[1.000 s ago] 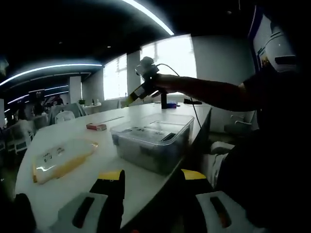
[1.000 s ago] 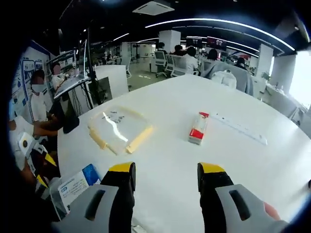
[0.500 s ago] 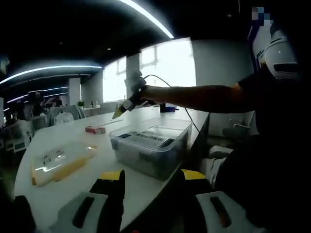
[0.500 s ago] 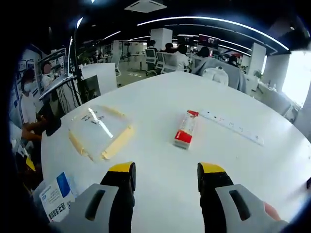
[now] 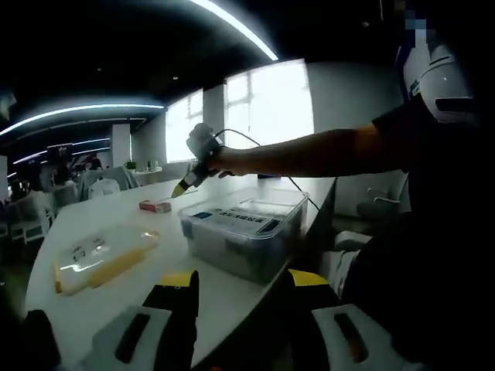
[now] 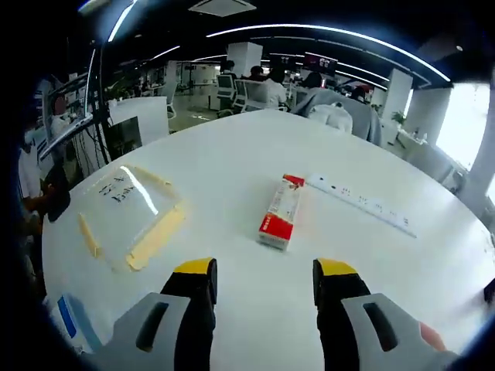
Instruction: Arrange the small medicine boxes into an aligned row inside the storage area until every box is upright, visible, and separated from the surrounding clutter.
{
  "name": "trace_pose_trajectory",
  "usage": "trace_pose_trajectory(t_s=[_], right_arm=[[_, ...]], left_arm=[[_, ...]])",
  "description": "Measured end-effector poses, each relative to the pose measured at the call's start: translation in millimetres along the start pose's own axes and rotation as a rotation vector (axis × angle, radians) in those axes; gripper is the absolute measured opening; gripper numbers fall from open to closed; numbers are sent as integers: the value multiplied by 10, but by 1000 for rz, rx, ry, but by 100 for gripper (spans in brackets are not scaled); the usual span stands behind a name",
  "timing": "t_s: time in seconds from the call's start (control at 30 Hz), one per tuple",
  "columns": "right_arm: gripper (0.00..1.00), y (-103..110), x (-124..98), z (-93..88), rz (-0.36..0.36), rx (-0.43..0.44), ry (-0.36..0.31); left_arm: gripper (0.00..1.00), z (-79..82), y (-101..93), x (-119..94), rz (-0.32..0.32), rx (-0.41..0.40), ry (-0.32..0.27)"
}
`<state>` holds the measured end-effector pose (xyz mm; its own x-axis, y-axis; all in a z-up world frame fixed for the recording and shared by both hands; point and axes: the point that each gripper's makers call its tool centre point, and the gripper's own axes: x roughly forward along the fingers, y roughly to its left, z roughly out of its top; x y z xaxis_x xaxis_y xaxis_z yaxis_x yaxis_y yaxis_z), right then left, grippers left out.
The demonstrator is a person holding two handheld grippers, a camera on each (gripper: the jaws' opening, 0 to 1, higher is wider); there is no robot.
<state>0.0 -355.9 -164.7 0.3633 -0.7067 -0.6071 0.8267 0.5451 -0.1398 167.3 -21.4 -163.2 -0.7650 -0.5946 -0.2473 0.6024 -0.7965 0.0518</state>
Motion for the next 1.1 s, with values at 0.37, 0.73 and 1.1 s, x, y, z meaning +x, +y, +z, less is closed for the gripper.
trace_pose_trajectory(t_s=[0.37, 0.73, 1.1], right_arm=[[48, -70, 283, 62, -73, 1, -2], [48, -18, 502, 51, -107, 11, -8], [47, -113, 761, 62, -149, -21, 34]], left_arm=[[44, -31, 43, -34, 11, 2, 10], [44, -72, 93, -82, 26, -8, 10], [44, -110, 136, -141, 39, -16, 9]])
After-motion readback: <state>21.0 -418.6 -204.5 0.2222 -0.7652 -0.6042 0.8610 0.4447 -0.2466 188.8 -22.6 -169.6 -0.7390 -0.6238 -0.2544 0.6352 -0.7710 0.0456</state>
